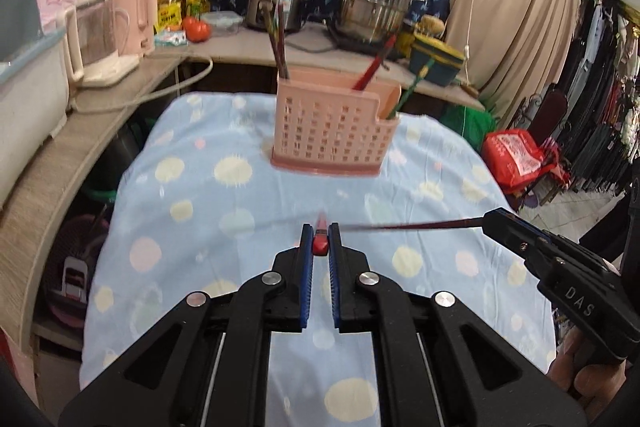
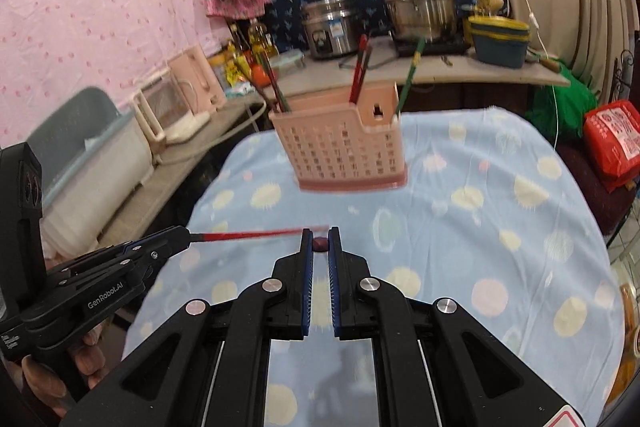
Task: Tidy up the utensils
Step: 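Carry both chopsticks up to the pink caddy and lower them inside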
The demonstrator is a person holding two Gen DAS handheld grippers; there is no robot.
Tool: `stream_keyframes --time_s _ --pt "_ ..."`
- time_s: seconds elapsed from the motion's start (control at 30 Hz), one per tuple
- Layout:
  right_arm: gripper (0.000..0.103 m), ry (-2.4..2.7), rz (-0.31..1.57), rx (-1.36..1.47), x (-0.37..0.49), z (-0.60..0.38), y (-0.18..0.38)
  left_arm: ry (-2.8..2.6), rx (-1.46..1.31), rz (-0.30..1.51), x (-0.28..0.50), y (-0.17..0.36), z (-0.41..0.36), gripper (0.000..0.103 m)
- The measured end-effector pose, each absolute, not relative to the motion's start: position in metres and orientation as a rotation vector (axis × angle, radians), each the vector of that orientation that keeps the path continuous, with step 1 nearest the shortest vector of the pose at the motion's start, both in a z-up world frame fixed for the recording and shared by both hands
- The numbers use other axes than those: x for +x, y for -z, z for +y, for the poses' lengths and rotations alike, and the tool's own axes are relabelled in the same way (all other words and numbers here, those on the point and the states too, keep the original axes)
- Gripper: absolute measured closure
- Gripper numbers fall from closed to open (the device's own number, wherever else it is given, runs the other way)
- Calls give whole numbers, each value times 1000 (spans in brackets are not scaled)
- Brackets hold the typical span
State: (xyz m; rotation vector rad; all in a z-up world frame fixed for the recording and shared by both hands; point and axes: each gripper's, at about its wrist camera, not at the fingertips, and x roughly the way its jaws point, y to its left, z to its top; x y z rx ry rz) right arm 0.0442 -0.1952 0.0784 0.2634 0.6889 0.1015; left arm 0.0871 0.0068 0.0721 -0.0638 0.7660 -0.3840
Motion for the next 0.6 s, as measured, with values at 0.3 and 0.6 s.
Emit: stream_keyframes --time_s 0.3,0.6 --pt "96 -94 587 270 80 -213 -123 395 -57 685 122 -117 -3 96" --pt "96 -74 498 306 120 -238 -162 402 -59 590 161 -167 -8 96"
